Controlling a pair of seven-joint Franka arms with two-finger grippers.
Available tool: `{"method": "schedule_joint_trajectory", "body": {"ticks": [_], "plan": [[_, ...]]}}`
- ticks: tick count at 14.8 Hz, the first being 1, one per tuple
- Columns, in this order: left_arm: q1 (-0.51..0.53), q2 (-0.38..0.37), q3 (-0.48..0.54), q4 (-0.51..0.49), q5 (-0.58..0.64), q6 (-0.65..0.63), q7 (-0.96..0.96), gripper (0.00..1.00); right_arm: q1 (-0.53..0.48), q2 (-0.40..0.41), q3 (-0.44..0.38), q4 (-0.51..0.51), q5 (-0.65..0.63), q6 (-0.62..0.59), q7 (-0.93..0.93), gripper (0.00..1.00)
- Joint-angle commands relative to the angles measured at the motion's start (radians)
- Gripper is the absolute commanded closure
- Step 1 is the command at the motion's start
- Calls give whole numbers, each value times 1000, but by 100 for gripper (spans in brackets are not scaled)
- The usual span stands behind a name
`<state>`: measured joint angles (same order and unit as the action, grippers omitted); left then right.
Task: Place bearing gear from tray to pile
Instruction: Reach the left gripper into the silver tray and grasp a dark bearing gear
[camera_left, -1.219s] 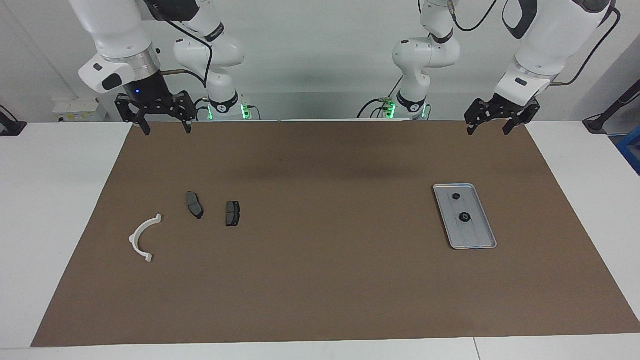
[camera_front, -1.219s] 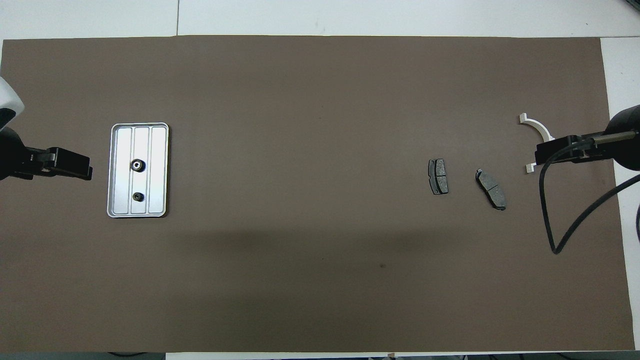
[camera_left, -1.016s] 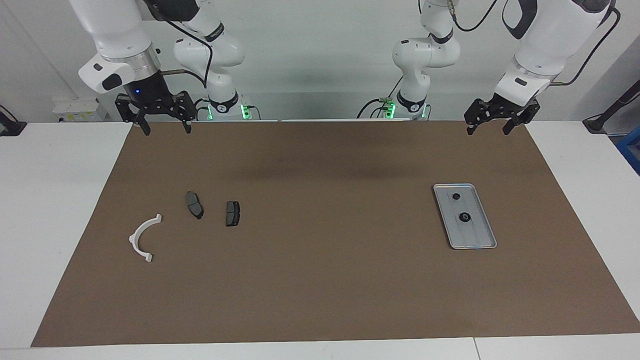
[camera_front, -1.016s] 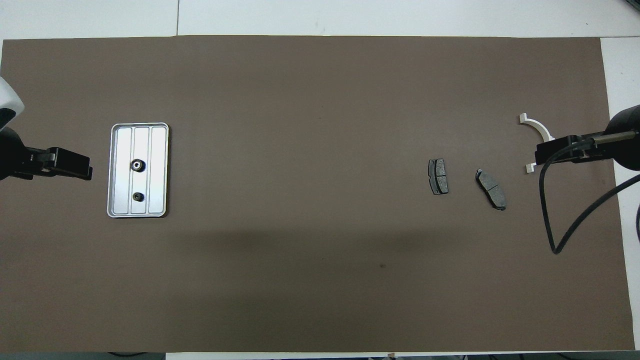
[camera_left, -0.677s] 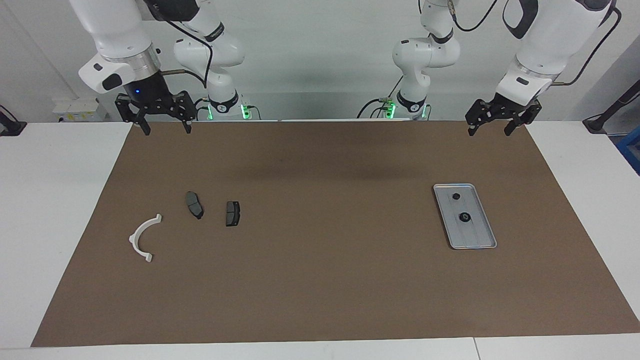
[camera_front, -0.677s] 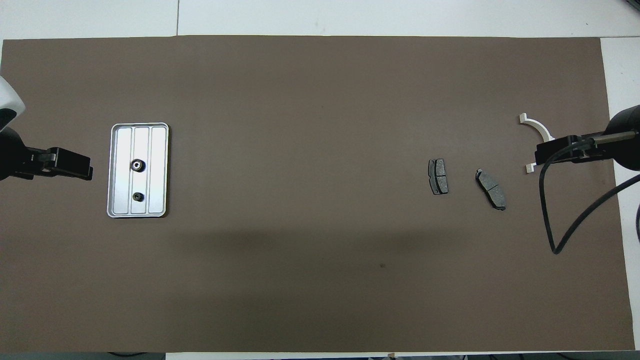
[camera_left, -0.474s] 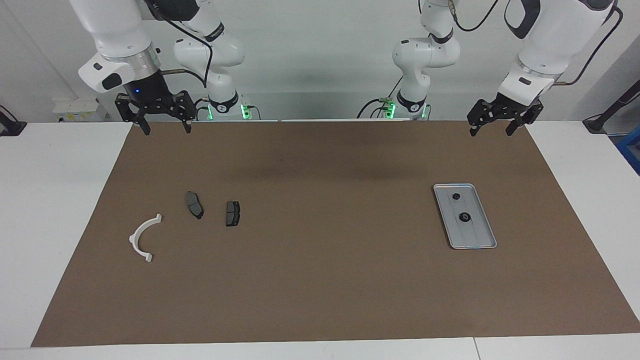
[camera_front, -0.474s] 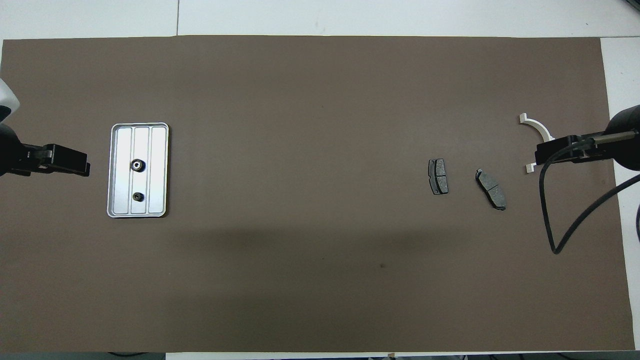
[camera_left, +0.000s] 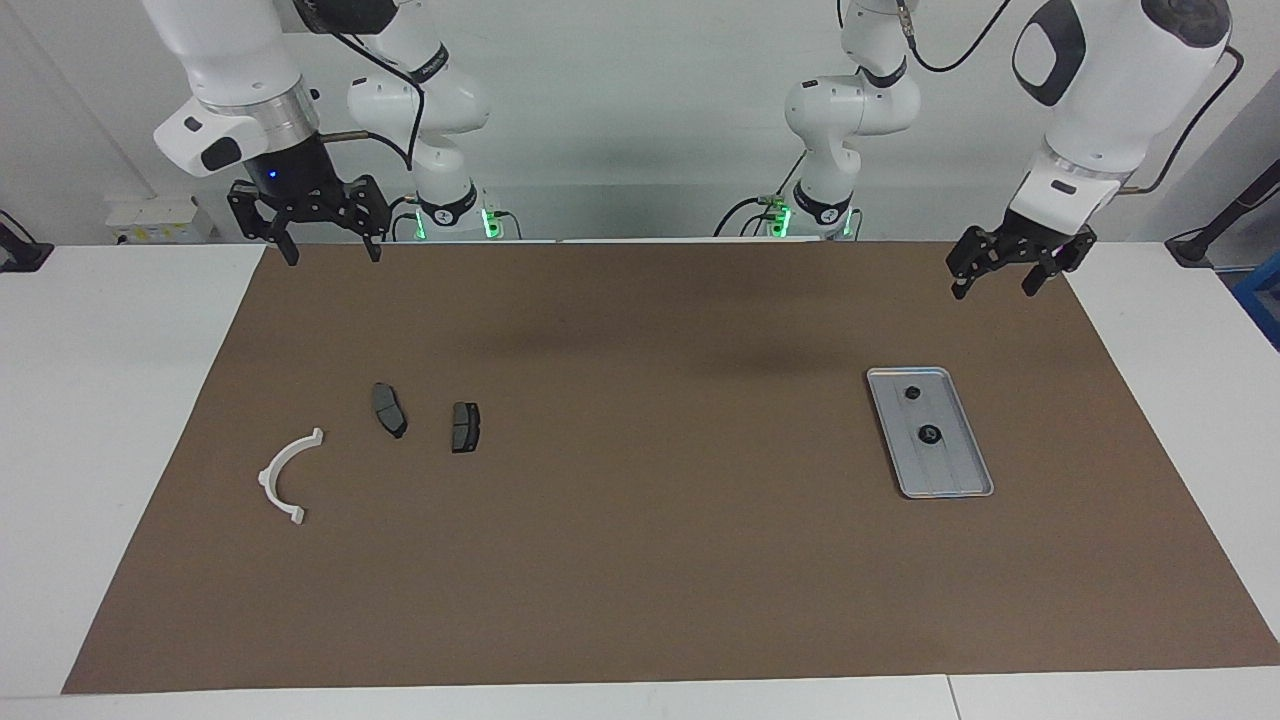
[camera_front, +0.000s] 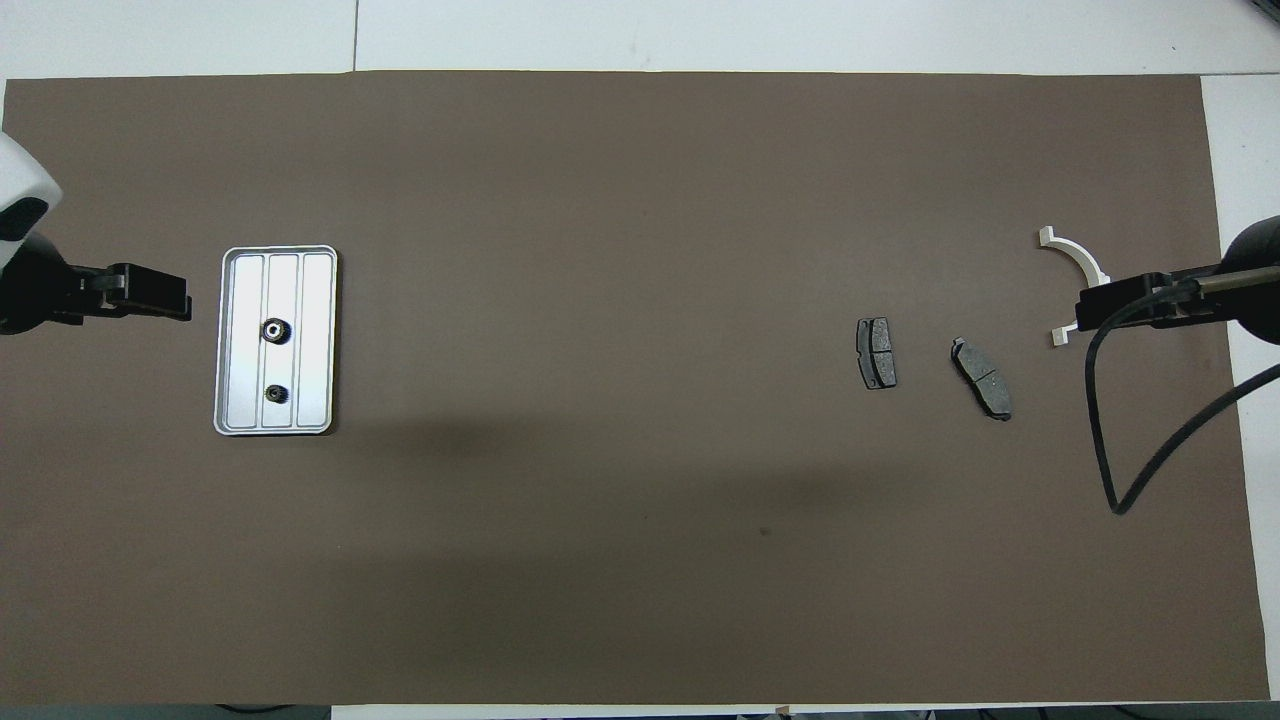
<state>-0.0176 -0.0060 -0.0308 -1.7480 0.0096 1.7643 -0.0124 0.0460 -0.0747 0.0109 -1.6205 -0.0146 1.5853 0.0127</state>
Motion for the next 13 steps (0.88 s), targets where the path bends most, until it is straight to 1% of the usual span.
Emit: {"method": "schedule_joint_trajectory", "body": {"ticks": [1, 2, 3, 5, 7, 8, 9, 10, 12, 13], "plan": [[7, 105, -1, -21, 15, 113, 2, 0, -9, -11, 0, -4, 21, -5, 9, 0], [25, 136, -3, -36, 15, 170, 3, 0, -9, -11, 0, -4, 21, -5, 9, 0], [36, 153, -3, -72, 15, 226, 2, 0, -14, -11, 0, -5, 21, -5, 9, 0], [44, 167, -1, -145, 15, 318, 2, 0, -18, -13, 0, -10, 21, -5, 9, 0], [56, 202, -1, -171, 15, 369, 2, 0, -18, -19, 0, -16, 21, -5, 9, 0], [56, 218, -3, -179, 15, 379, 2, 3, -17, -19, 0, -18, 21, -5, 9, 0], [56, 224, -3, -182, 15, 392, 0, 15, -17, -19, 0, -18, 21, -5, 9, 0], [56, 241, -3, -185, 15, 408, -3, 25, -18, -19, 0, -16, 21, -5, 7, 0], [59, 277, -3, -194, 15, 446, -4, 36, -18, -19, 0, -16, 21, -5, 9, 0], [61, 287, -1, -211, 13, 464, -12, 37, -18, -19, 0, -18, 21, -5, 9, 0]]}}
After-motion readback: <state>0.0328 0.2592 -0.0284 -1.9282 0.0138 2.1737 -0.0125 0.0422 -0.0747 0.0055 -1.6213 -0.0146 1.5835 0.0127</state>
